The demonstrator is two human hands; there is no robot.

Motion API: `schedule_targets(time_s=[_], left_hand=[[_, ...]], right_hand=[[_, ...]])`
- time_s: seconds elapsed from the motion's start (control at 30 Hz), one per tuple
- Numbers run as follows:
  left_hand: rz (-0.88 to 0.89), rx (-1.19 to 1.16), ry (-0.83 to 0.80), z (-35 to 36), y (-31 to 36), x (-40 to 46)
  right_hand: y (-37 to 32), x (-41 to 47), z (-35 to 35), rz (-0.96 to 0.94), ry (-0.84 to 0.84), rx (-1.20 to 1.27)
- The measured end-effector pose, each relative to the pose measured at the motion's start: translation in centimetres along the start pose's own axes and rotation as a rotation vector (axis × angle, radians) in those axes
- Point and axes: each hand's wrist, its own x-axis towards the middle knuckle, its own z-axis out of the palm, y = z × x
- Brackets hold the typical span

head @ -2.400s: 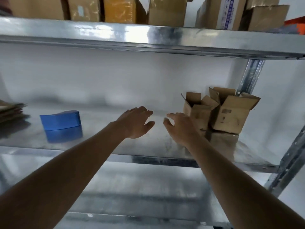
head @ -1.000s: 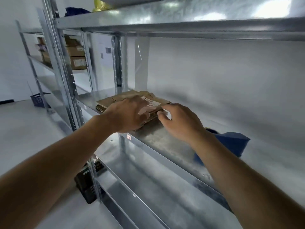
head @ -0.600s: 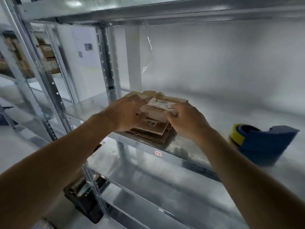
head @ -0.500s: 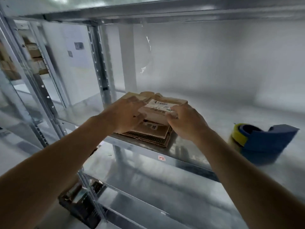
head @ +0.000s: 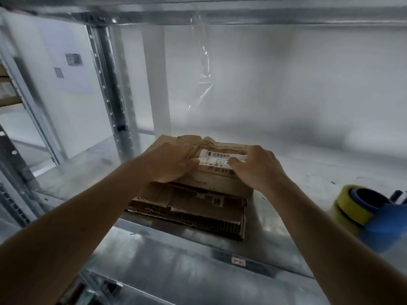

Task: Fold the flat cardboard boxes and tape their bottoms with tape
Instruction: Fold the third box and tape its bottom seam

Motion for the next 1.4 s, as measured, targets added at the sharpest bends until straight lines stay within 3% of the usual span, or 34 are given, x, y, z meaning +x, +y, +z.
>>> schedule_targets(time_s=[0.27,0.43,0.67,0.9,1.17,1.4], left_hand=[[0.044,-0.053,-0.041,1.5,-2.0,3.8],[-0.107,-0.131,-0.011,1.4,-4.4,4.3],[-0.039,-0.187,0.012,0.4,-5.9,3.3],[0.126,-0.456,0.061,-0.8,-5.8,0.2],[0.218,-0.872,-0.076,-2.5,-1.8,-2.3],[0.324,-1.067,-0.16,-2.8,3.4,-3.5]], right_hand=[[-0.8,1.8,0.6,0.11,0.058,0.063],[-2.1,0.8,1.4,0.192,0.067,0.124],[-5.1,-2.6,3.2,0.252,0.237,0.168],[-7.5,-6.6,2.3,0.294,0.388,0.245],[-7.2,-10.8,-1.2,0.325,0.48,0.334],[-4.5,-14.6,-3.1,0.221,0.582,0.358]])
